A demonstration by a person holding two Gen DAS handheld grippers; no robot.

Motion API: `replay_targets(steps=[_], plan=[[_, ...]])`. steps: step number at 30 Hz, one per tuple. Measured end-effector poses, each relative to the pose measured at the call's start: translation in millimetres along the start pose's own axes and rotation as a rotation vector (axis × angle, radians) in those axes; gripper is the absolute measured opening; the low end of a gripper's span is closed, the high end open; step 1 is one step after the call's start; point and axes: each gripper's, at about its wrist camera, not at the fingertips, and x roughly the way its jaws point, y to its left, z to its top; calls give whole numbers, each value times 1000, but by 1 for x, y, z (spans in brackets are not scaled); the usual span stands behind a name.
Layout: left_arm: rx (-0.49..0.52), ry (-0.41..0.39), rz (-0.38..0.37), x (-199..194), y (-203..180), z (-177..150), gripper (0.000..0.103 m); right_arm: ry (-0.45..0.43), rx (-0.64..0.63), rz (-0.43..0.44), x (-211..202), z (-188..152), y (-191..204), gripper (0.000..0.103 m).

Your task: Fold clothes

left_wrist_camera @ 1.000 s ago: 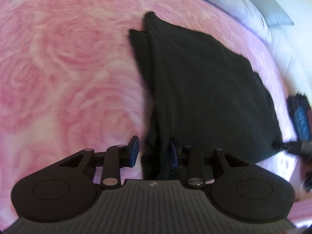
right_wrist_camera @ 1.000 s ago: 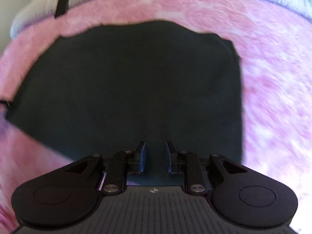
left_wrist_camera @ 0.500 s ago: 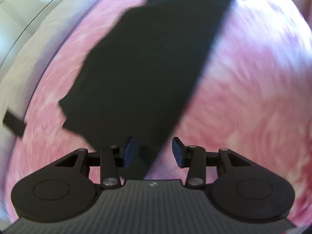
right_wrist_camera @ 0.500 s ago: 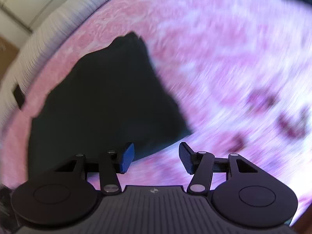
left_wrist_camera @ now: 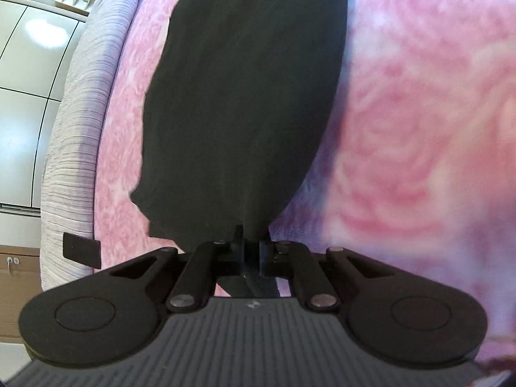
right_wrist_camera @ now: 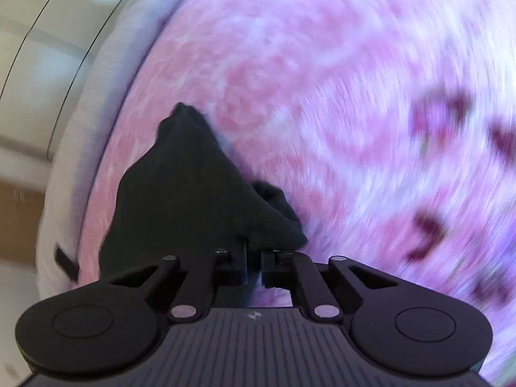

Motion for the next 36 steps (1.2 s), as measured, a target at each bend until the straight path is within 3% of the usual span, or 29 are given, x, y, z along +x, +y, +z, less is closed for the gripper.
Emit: replay_targets(steps=[4, 7, 11, 13, 16, 19, 21, 23, 25, 27, 29, 30, 33, 35, 36], plan=[[-20, -53, -94, -60, -17, 32, 5, -17, -138, -58, -51, 30, -9, 0], [-72, -94, -216, -109, -44, 65, 5, -33, -233, -108, -88, 53, -18, 0], [-210, -115, -368, -139, -76, 99, 8, -105, -280, -260, -133, 81, -60, 0], [-272, -98, -426, -141, -85, 100, 8, -135, -283, -298, -145, 86, -77, 3], [-258, -90, -476, -151, -93, 81, 12, -149, -303, -287, -157, 70, -79, 8], [-170, -76, -434, -154, -90, 49, 14, -106, -359, -246, -157, 28, -61, 19], [-155, -68, -391, -150, -80, 24, 24, -61, -412, -208, -151, -12, -42, 28], [-143, -76, -336, -137, -68, 1, 37, -5, -488, -174, -142, -61, -17, 30], [-105, -108, -282, -120, -58, -17, 41, 52, -564, -139, -133, -111, 9, 36], [1, -169, -219, -96, -56, -31, 50, 104, -610, -107, -123, -161, 34, 46], [182, -264, -139, -76, -66, -44, 52, 142, -588, -72, -115, -202, 51, 52], [246, -307, -112, -66, -69, -50, 59, 156, -562, -60, -111, -221, 57, 58], [429, -439, -36, -38, -76, -69, 69, 157, -449, -67, -103, -260, 62, 59], [504, -508, -27, -28, -74, -73, 79, 150, -374, -89, -99, -276, 61, 60], [530, -537, -29, -25, -72, -73, 78, 144, -357, -106, -98, -283, 62, 60]])
